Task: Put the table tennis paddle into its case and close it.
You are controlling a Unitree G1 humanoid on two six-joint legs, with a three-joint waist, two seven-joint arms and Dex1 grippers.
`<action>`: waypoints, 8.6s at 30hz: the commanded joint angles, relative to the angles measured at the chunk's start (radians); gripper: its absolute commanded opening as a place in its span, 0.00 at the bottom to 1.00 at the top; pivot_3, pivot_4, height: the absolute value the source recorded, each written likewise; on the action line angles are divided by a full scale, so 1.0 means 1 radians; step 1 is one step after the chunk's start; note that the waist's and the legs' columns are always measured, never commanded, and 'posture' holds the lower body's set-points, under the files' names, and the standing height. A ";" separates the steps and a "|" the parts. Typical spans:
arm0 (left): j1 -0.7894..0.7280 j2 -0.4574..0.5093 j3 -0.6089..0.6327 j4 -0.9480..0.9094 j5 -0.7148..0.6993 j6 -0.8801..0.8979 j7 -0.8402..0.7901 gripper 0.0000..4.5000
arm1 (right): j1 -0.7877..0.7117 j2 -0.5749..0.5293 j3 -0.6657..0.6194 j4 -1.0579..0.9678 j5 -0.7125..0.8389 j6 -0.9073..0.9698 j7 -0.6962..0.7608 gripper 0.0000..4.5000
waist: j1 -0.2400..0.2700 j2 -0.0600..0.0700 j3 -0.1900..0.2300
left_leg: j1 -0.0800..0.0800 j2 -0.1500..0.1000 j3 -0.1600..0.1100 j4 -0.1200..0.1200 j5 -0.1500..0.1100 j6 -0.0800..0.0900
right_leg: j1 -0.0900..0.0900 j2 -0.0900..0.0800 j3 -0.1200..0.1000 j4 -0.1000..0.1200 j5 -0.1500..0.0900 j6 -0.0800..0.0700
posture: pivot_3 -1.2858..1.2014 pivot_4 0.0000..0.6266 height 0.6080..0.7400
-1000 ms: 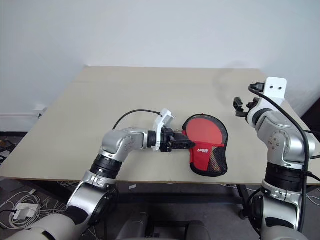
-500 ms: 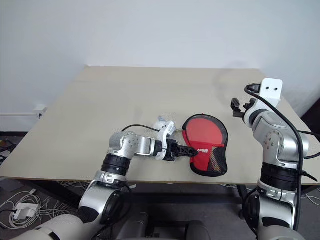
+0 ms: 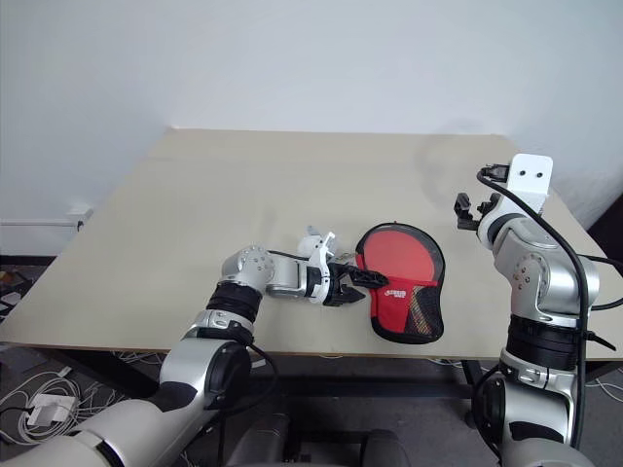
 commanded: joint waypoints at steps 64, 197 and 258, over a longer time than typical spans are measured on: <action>0.045 0.087 -0.047 -0.254 -0.363 0.344 0.189 0.01 | -0.026 0.042 0.040 -0.111 -0.064 0.015 -0.025 1.00 | -0.003 0.000 0.000 | -0.001 0.000 -0.001 -0.001 0.000 0.000 | -0.001 0.000 0.000 0.000 0.000 0.000 | 0.52 0.00 0.81; -0.055 0.306 -0.504 0.028 0.447 -0.765 -0.464 0.16 | 0.336 0.245 0.336 -0.039 -0.114 -0.032 0.157 0.32 | 0.002 -0.007 -0.004 | 0.004 0.003 0.003 -0.012 0.005 -0.007 | -0.002 0.002 0.000 0.000 0.001 -0.002 | 0.52 0.00 0.81; -0.412 -0.127 -0.277 0.579 0.687 -1.256 -0.068 0.00 | 0.455 0.279 0.405 -0.153 -0.157 0.179 0.112 0.32 | 0.005 -0.016 -0.011 | 0.004 0.002 -0.001 -0.013 0.005 -0.007 | 0.000 0.000 -0.005 -0.002 -0.001 0.000 | 0.52 0.00 0.81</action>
